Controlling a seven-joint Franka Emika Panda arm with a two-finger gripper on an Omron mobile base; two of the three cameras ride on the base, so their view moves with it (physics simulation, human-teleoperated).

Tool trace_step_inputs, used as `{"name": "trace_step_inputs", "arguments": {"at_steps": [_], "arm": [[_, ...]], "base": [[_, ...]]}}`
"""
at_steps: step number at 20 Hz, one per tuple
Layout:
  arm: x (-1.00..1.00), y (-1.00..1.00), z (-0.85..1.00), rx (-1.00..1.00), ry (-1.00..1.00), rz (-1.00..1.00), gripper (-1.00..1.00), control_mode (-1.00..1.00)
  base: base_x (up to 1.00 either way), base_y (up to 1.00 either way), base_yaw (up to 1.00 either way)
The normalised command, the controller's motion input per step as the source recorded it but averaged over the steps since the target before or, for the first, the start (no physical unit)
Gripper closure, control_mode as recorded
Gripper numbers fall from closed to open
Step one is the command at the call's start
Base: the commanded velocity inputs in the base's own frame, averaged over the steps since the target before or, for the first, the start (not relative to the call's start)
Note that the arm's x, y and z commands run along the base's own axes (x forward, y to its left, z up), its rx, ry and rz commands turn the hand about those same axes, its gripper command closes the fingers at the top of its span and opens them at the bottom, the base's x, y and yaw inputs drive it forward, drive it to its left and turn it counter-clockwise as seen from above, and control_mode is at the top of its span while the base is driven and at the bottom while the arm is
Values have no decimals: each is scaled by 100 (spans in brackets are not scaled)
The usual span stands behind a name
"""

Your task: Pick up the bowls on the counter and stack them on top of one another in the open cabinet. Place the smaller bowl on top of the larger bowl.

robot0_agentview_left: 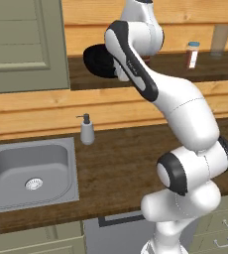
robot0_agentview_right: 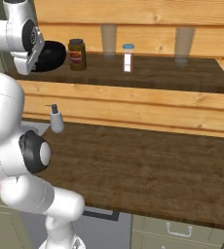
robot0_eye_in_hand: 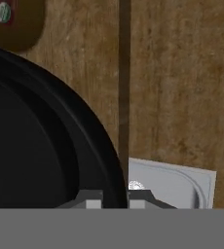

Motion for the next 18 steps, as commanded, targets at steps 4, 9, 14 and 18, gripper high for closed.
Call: {"name": "trace_step_inputs", "arguments": {"at_steps": [4, 9, 14, 18], "arm": [[47, 9, 0, 0, 0, -1, 100, -100], [17, 0, 1, 0, -1, -4, -100, -100], [-49, -1, 12, 1, -12, -3, -100, -100], [-100, -21, 2, 2, -25, 0, -100, -100]], "base": [[0, 0, 0], [0, 0, 0], [0, 0, 0], [0, 0, 0]]}}
